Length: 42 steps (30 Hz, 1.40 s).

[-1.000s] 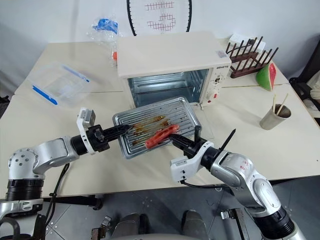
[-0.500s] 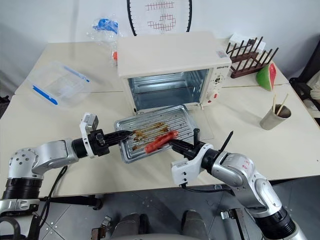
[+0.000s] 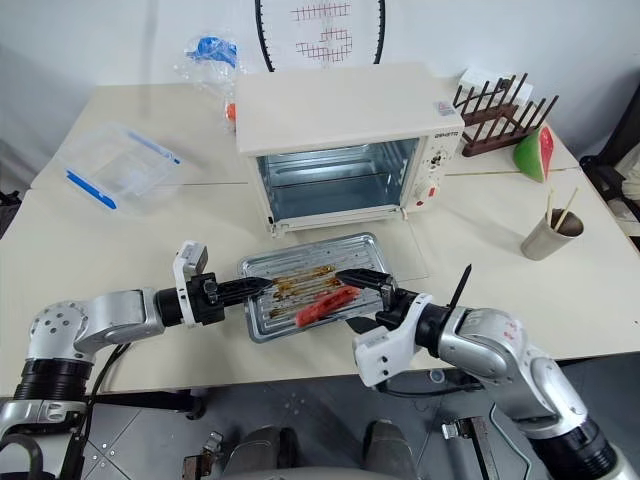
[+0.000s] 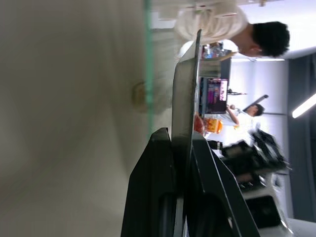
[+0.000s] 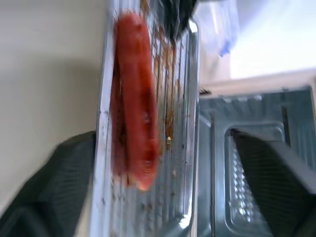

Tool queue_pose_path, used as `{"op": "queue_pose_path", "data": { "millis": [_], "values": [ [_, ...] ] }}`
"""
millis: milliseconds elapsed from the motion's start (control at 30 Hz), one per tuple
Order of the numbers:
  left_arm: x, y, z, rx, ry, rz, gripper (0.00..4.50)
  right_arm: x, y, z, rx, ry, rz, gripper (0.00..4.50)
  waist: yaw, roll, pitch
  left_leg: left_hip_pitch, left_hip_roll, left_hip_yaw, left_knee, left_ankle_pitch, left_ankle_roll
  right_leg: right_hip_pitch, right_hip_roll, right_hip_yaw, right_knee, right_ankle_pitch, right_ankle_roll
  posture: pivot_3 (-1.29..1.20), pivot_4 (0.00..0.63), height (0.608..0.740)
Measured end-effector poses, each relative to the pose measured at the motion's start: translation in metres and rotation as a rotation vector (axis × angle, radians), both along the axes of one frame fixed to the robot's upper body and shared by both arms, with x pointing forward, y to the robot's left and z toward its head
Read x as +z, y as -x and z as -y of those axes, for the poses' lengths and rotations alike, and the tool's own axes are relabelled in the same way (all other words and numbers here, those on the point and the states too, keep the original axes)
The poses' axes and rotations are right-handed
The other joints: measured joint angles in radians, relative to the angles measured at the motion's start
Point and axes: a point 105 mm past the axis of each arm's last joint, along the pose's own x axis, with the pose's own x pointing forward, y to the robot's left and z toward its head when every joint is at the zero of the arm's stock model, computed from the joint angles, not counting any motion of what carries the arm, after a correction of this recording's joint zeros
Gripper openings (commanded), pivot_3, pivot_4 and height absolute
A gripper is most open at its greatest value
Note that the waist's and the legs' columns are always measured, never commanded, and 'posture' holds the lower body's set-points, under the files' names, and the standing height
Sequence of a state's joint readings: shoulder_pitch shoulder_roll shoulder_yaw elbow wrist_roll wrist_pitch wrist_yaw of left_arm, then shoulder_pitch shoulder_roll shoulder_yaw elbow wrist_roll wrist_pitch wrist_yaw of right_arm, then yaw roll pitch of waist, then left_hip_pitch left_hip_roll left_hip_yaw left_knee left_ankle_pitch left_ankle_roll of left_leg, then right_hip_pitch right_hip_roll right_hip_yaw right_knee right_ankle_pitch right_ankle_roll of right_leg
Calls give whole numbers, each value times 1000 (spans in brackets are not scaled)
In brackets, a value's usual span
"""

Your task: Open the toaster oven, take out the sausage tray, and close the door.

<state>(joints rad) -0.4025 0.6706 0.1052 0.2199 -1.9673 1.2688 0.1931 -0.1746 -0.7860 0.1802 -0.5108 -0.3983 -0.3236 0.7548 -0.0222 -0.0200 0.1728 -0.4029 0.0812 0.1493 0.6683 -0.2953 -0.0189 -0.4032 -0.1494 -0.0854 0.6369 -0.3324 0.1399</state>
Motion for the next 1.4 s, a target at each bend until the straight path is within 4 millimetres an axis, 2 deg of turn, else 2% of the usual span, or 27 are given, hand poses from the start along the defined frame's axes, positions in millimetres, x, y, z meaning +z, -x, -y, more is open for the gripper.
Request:
{"op": "queue_pose_path", "data": {
  "millis": [367,467,567,800,833,867,1033,1133,1233,1400],
  "values": [
    [-6,12,-24,66,78,-14,0,25,-11,37,-121,-101,-308,4463,-1,0,0,1,0,0,0,0,0,1,0,0,-1,0,0,0,150,740],
    [-2,17,-31,90,123,14,0,22,-18,51,-182,-129,-385,4463,-1,0,0,1,0,0,0,0,0,2,0,0,-1,0,0,0,150,740],
    [-5,27,-39,121,154,22,0,14,-31,78,-284,-136,-453,4463,1,0,0,1,0,0,0,0,1,2,0,-1,-2,0,0,0,150,740],
    [-1,41,-52,182,172,75,0,5,-60,120,-446,-196,-508,4463,-2,0,0,3,0,0,0,0,1,3,0,0,-2,0,0,0,150,740],
    [0,44,-55,197,179,85,0,5,-64,125,-461,-197,-502,4050,-3,0,0,3,0,0,0,0,1,3,0,0,-2,0,0,0,150,740],
    [0,46,-57,210,193,90,0,3,-67,130,-478,-197,-501,3919,-4,0,0,3,0,1,-1,0,1,4,0,0,-2,0,0,0,150,740],
    [-6,61,-72,288,199,84,0,-14,-79,146,-520,-166,-530,2166,-5,0,0,3,0,1,-1,0,0,4,0,0,-2,0,0,0,150,740],
    [-12,77,-84,378,190,86,0,-32,-90,150,-531,-164,-569,1154,-11,0,0,5,1,1,-2,-1,0,5,0,1,-3,0,-1,0,150,740],
    [-15,87,-88,435,189,88,0,-38,-95,147,-510,-185,-590,66,-9,0,0,9,1,1,-2,-1,0,9,0,1,-5,-1,-1,0,150,740],
    [-17,105,-88,510,190,102,0,-44,-104,133,-456,-262,-625,25,-7,0,0,13,1,1,-2,-2,-1,13,0,1,-9,-1,-2,0,150,740]
  ]
}}
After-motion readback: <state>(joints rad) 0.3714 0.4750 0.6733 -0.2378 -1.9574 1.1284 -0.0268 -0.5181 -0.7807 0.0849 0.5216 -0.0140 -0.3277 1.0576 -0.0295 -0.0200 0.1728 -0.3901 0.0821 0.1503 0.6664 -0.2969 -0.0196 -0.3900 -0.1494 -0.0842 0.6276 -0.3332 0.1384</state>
